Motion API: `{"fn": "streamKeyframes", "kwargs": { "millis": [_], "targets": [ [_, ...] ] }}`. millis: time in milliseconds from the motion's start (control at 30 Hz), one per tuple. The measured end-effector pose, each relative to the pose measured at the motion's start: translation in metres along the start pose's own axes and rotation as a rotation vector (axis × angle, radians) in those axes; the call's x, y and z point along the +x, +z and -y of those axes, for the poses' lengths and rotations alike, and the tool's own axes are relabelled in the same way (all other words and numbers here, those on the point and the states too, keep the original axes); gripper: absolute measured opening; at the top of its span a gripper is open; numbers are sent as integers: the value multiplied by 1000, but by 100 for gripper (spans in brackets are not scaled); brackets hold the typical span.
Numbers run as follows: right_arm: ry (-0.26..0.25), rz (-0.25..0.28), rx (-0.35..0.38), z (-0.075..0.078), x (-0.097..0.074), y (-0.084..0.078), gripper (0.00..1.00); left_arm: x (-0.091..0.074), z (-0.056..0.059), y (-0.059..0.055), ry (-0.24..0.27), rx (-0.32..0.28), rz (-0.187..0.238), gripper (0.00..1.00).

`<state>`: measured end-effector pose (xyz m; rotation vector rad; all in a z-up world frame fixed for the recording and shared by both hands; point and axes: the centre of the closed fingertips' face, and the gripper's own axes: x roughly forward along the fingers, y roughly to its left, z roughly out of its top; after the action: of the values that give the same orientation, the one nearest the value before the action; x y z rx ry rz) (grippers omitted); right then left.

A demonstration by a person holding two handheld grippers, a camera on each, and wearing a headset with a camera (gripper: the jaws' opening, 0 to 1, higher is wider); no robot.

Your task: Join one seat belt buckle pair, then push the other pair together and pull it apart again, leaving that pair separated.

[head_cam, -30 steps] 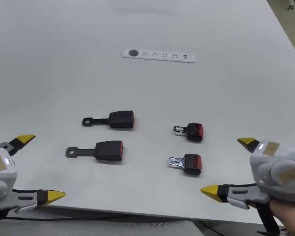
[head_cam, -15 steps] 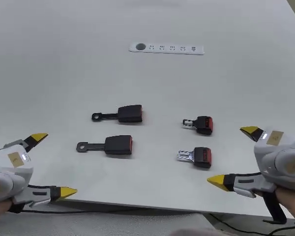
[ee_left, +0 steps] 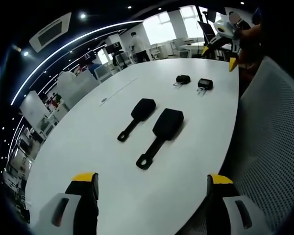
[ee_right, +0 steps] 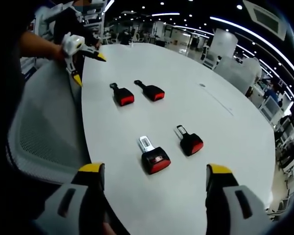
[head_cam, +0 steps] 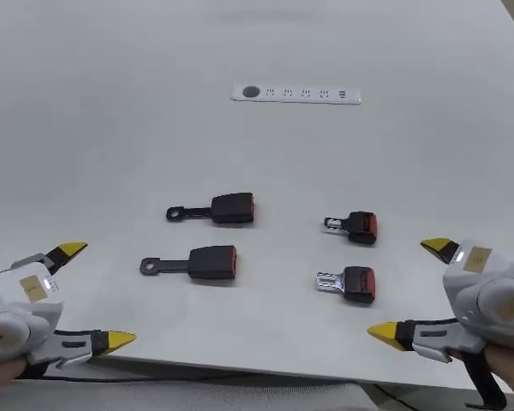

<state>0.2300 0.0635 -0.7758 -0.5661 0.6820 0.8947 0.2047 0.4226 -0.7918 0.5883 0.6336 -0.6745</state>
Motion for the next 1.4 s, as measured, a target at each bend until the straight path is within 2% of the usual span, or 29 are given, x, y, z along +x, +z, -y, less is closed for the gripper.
{"fn": "streamKeyframes", "kwargs": {
  "millis": [233,367,467,567,700,767,833,933,1067,1133,1200,1267,1400],
  "targets": [
    [16,8,-2,-4,-1,2,85,-3,-8,2,14,-6,20,89],
    [26,-6,-16,-5,0,0,82,-2,-3,1,-15,-17,5,86],
    [41,-6,-37,-5,-1,0,79,-1,0,-1,-35,16,-24,83],
    [48,-4,-41,-5,0,0,76,2,1,-1,-54,49,-31,83],
    [72,-31,-81,-9,6,-6,72,6,-3,6,-71,44,-36,78],
    [79,-34,-87,-10,9,-7,71,9,-6,7,-77,82,-44,79],
    [89,-35,-94,-10,13,-8,69,14,-6,12,-91,141,-52,77],
    [101,-29,-84,-8,19,-8,67,25,-4,22,-116,157,-54,76],
    [114,4,-76,-4,31,-6,63,46,4,44,-157,123,-4,70],
    [129,-11,-76,-6,40,-10,61,56,10,55,-171,121,16,63],
    [141,-15,-103,-7,44,-8,59,65,14,62,-190,126,18,58],
    [162,-17,-106,-10,45,-5,54,72,19,67,-213,140,14,58],
    [171,-18,-132,-8,51,-1,54,87,19,73,-240,151,6,57]
  ]
}}
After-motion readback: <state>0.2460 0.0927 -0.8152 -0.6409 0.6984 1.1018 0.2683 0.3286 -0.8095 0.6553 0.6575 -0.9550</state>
